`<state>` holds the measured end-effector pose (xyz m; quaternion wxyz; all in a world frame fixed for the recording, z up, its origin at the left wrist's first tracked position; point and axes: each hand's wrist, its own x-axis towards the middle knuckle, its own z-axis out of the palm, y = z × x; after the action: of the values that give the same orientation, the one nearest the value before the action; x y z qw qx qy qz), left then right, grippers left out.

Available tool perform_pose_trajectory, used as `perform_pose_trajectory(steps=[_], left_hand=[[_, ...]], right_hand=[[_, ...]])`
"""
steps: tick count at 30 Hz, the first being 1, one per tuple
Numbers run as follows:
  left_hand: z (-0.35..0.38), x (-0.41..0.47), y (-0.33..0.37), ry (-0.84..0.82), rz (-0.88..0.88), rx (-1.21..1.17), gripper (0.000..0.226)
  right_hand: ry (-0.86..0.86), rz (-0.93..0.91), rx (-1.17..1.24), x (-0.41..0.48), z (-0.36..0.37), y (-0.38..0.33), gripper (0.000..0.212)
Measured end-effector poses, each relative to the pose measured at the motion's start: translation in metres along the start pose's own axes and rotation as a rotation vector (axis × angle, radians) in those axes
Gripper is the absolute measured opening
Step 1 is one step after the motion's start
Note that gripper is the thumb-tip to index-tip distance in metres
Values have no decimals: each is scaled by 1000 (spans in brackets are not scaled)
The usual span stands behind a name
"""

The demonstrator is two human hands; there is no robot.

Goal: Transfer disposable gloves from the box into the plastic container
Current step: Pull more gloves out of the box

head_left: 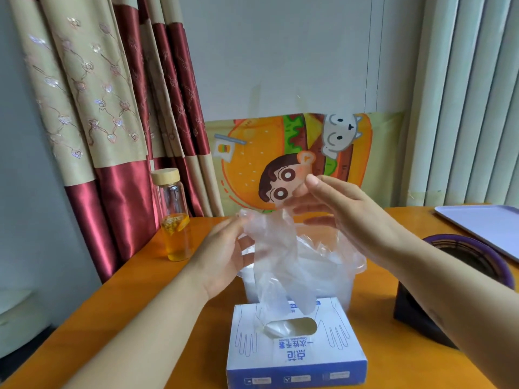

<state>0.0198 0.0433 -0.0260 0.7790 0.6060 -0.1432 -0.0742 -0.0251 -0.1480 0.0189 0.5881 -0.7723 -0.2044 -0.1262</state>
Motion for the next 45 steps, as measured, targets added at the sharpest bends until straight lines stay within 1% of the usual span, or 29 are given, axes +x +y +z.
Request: perform_pose_trajectory(steps=[2, 4, 6, 8, 11, 13, 14, 16, 17, 18, 19, 20, 21, 22, 24, 26, 27, 28, 30, 31, 32, 34, 35, 37, 39, 40, 42, 44, 45], left_hand=[[-2, -2, 0, -77, -1, 28, 38], [-4, -4, 3, -154, -17, 55, 40], [-6, -5, 6, -226, -34, 113, 39], [-7, -5, 8, -266, -43, 181, 50], [-9, -5, 11, -298, -65, 228, 60], [-11, -5, 14, -280, -76, 242, 55], [-12, -3, 15, -242, -74, 225, 44], [-14, 0, 17, -87, -67, 149, 25], [-15, 0, 17, -7, -86, 87, 25], [-18, 1, 15, 47, -112, 22, 34], [-18, 0, 13, 67, -129, -15, 49], [-18, -2, 9, 52, -126, 19, 61], [-14, -6, 7, 18, -112, 110, 65], [-9, -10, 3, -9, -91, 212, 63], [0, -12, -3, 4, -31, 305, 39], [1, -7, -4, 115, 19, 243, 16], [-1, -4, -1, 160, 28, 170, 13], [-4, -1, 2, 189, 36, 105, 12], [-7, 4, 8, 210, 55, 67, 12], [-9, 7, 10, 206, 65, 102, 12], [-10, 9, 12, 201, 87, 178, 11], [-10, 14, 16, 197, 159, 455, 7], [-8, 16, 19, 199, 198, 623, 8], [-1, 18, 27, 166, 255, 883, 12], [10, 18, 36, 77, 266, 1060, 20], [15, 19, 39, 30, 261, 1126, 25], [22, 17, 43, -81, 262, 1139, 23], [22, 16, 44, -145, 276, 1113, 18], [18, 18, 43, -156, 290, 1101, 18]], right_hand=[[-24, 19, -54, 4, 0, 2, 39], [-86, 15, -198, 8, 0, 4, 33], [-188, 30, -303, 9, 1, 6, 46], [-243, 18, -413, 8, 4, 6, 56], [-218, -63, -593, 6, 8, 8, 44], [-156, -98, -634, 5, 9, 9, 30], [-125, -96, -615, 6, 9, 10, 23], [-54, -57, -540, 8, 6, 13, 14], [-16, -32, -487, 9, 4, 15, 10], [21, -9, -434, 10, 2, 17, 9], [54, 9, -386, 11, 1, 20, 9], [78, 26, -337, 11, 0, 22, 9], [94, 45, -279, 11, -1, 24, 10], [101, 71, -204, 11, -1, 26, 11], [90, 143, -23, 9, -2, 29, 17], [42, 230, 129, 7, -5, 33, 23], [5, 283, 164, 6, -8, 36, 26], [-43, 345, 159, 4, -10, 40, 29], [-158, 451, -12, 1, -14, 48, 40], [-180, 465, -112, 1, -16, 50, 46], [-156, 429, -182, 3, -17, 49, 53], [-8, 222, -257, 5, -18, 39, 63], [47, 81, -290, 5, -16, 29, 63], [40, -130, -348, 4, -7, 12, 59], [-15, -232, -460, 4, 8, 1, 69], [-19, -251, -528, 8, 15, 1, 76], [-6, -227, -613, 20, 21, 2, 82], [-52, -115, -639, 35, 12, 3, 77], [-121, -45, -655, 41, 5, 5, 71]])
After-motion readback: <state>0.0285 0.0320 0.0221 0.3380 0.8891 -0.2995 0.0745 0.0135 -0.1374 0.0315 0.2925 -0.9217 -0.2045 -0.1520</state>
